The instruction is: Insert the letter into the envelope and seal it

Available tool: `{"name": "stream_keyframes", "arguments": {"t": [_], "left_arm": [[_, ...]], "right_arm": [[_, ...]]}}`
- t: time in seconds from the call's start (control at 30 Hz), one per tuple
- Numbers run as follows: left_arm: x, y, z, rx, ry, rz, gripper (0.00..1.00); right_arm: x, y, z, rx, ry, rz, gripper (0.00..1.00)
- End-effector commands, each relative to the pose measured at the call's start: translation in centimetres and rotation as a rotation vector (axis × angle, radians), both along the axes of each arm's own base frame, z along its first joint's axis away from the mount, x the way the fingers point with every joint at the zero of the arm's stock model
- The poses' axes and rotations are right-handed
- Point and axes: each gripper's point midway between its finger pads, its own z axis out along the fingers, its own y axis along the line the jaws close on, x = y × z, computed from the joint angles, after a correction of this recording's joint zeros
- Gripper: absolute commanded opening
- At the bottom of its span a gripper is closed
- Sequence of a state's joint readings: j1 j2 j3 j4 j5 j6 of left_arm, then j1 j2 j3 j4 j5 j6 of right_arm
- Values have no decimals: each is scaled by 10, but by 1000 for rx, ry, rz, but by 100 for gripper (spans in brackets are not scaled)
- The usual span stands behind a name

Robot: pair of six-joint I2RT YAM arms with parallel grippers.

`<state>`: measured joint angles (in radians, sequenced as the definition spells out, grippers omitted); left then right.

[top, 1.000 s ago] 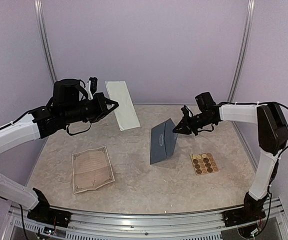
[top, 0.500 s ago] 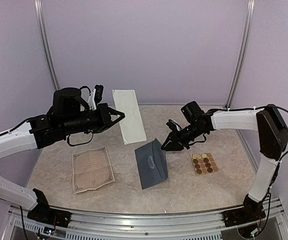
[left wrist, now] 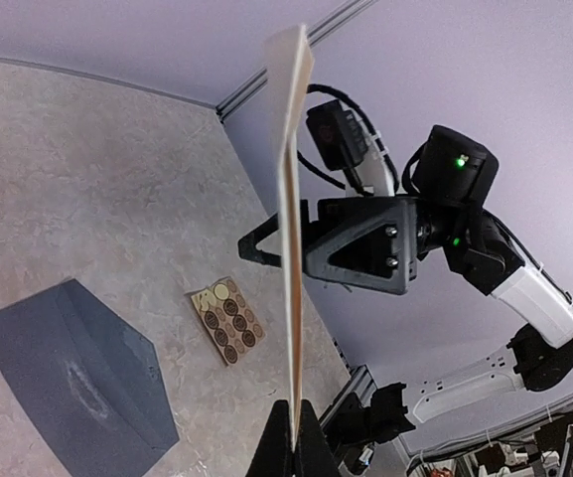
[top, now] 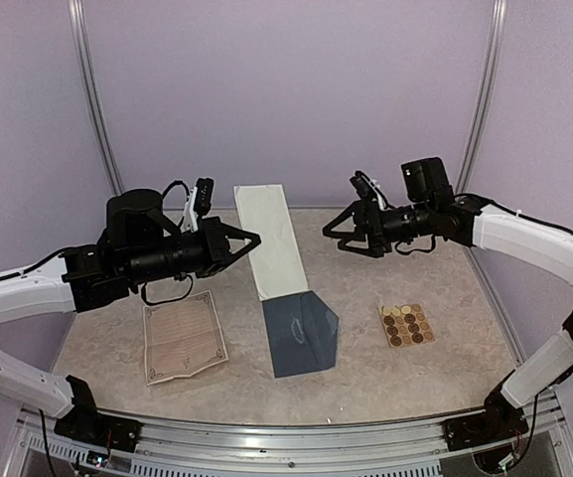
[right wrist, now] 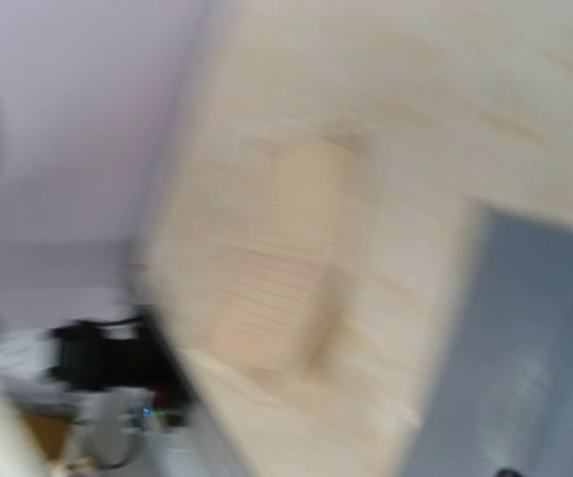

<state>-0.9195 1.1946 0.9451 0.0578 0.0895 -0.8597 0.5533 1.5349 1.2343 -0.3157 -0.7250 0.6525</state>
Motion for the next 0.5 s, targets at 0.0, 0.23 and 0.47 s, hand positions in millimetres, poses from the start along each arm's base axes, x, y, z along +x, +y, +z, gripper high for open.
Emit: {"name": "stream_keyframes", "arguments": {"t": [0.0, 0.23, 0.47], "left_arm": [[-14, -3, 29, -94, -65, -33, 0], [-30, -12, 46, -154, -108, -88, 0], [-34, -19, 49, -161, -115, -124, 0]], "right_arm": [[-37, 15, 75, 272, -113, 198, 87], [-76, 39, 107, 384, -120, 359, 89], [-94, 57, 112, 401, -110, 421, 75]]}}
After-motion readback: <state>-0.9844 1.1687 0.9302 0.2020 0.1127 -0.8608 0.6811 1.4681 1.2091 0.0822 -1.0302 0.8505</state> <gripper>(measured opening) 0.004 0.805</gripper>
